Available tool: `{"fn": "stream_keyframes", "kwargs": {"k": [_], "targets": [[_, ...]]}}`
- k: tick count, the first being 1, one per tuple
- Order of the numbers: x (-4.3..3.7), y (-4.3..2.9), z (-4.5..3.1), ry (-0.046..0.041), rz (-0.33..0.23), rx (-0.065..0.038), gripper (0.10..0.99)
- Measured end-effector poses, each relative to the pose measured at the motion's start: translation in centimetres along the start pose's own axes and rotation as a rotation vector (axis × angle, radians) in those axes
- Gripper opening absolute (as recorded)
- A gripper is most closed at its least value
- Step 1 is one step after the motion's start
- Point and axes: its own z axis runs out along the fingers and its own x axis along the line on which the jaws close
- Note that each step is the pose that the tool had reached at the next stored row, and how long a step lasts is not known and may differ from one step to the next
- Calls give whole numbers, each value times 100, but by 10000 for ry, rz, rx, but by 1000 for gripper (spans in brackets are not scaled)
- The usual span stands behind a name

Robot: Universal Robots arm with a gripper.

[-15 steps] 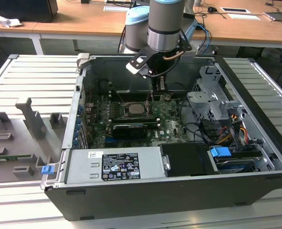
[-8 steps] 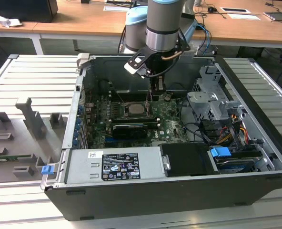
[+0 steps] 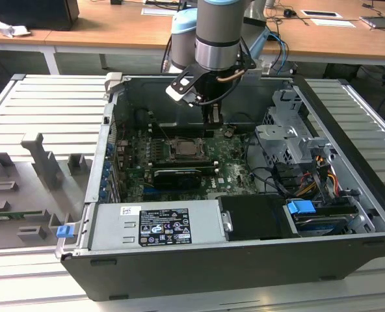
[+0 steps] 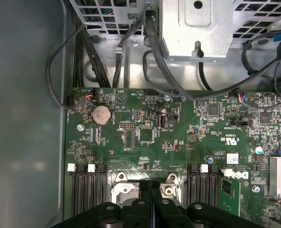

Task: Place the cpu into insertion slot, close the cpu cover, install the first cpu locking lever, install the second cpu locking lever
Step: 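Close the cpu cover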

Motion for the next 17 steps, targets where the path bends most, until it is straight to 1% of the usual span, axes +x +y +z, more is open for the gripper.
{"fn": "stream_keyframes", "kwargs": {"k": [5,7,9,11,16,17], "targets": [[1,-30,0,1,0,1,106],[1,-37,27,12,-1,2,106],[1,-46,69,52,-70,3,106],[1,-54,84,70,-145,4,106],[2,-117,85,70,-155,6,106],[3,-140,85,70,-156,6,106]]}}
